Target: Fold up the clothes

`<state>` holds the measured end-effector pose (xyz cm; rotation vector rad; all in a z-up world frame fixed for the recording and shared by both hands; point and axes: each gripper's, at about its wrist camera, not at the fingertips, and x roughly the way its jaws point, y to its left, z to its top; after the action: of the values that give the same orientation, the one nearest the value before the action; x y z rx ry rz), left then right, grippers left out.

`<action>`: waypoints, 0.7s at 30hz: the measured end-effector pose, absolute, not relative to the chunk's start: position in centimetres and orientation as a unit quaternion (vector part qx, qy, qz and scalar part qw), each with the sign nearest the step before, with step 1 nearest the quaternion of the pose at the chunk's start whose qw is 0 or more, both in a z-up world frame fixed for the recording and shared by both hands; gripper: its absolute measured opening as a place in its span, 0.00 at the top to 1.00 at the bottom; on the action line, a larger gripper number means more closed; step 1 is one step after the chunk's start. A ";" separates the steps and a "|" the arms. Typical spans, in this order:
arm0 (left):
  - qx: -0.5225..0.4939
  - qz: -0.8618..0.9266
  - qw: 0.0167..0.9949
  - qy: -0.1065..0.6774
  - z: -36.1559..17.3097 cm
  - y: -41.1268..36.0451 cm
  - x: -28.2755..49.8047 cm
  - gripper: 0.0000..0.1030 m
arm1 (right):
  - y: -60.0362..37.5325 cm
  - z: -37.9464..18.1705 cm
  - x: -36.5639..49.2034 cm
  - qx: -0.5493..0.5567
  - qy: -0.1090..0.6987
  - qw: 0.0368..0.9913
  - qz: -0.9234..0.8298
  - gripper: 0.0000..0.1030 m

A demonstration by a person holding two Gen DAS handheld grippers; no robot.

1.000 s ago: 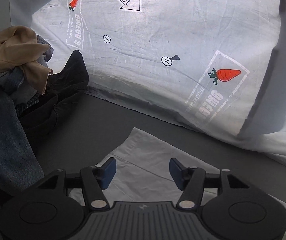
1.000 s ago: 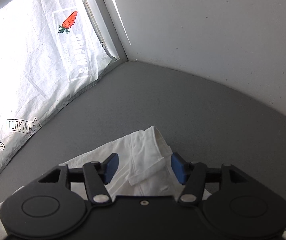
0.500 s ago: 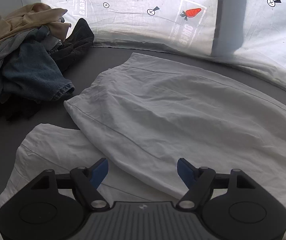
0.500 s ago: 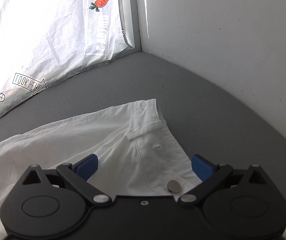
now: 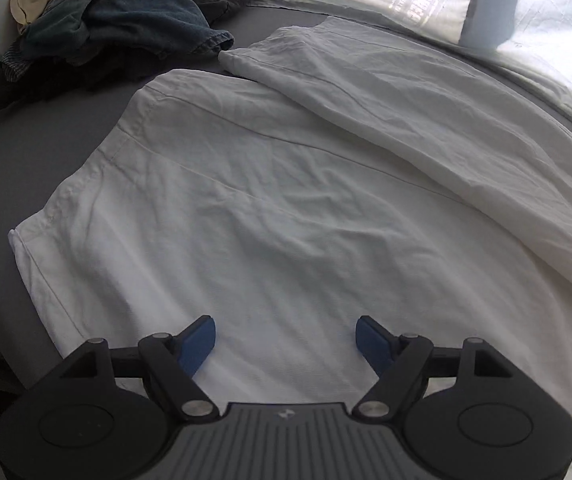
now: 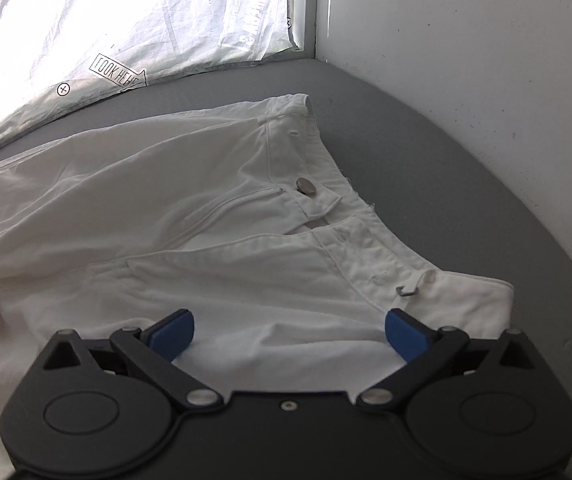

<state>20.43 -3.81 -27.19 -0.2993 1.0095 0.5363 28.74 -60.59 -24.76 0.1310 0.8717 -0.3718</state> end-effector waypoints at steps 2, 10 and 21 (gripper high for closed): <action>-0.136 0.251 0.833 0.474 -27.4 -4.4 19.4 0.19 | -61.2 -24.8 27.0 0.065 0.416 0.887 -0.187 0.00; -0.131 0.255 0.835 0.470 -27.4 -6.0 17.7 0.14 | -64.0 -23.8 22.1 0.140 0.374 0.895 -0.199 0.00; -0.131 0.253 0.837 0.467 -28.0 -8.0 16.2 0.00 | -67.8 -25.8 19.5 0.322 0.356 0.857 -0.189 0.00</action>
<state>16.22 -7.98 -27.98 -0.2775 0.9878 0.5350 19.48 -67.81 -25.83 0.6776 0.7481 -0.3968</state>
